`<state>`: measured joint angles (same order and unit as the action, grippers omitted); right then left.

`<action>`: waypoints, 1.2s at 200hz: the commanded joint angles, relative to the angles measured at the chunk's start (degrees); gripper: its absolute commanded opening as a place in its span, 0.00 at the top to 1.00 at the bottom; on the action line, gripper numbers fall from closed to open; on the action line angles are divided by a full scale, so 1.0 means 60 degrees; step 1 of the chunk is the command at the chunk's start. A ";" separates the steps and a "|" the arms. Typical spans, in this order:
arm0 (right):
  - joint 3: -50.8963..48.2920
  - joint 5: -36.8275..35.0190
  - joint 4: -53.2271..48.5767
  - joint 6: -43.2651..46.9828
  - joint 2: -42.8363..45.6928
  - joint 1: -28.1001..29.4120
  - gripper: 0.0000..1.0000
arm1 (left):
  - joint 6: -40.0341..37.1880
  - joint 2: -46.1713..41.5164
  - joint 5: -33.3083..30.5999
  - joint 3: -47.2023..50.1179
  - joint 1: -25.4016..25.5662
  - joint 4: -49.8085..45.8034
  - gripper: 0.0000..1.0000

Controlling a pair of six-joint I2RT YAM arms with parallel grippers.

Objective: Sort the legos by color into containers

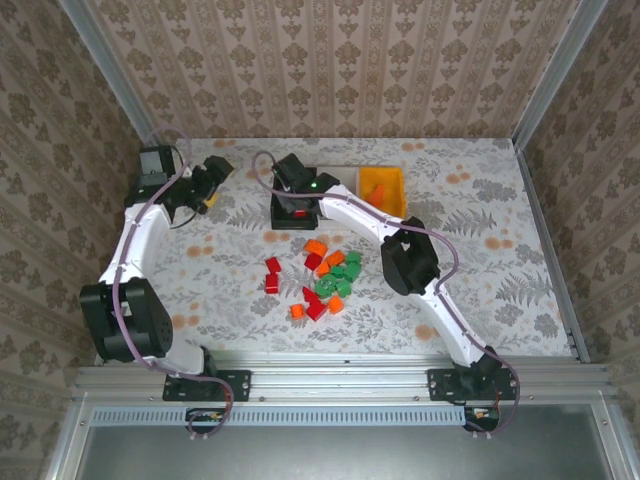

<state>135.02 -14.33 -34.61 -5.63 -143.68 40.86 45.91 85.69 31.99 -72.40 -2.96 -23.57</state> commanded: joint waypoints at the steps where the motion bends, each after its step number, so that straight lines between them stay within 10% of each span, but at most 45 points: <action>1: 0.0319 0.0011 -0.0627 0.0163 0.0091 0.0030 0.50 | 0.0040 0.0103 0.0182 0.0007 0.0054 0.0072 0.14; 109: -0.6972 -0.2283 0.1757 -0.4832 0.4197 0.3176 0.31 | -0.0254 0.0047 -0.0490 -0.0074 -0.0153 -0.0319 0.14; 240: -0.7120 0.0116 0.3071 -0.5629 0.2473 0.3385 0.31 | -0.0532 0.0058 -0.0775 -0.0165 0.0010 -0.0525 0.14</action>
<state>90.67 -14.26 -15.38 -37.80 -126.10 60.93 44.62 86.21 28.01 -72.40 -3.40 -25.47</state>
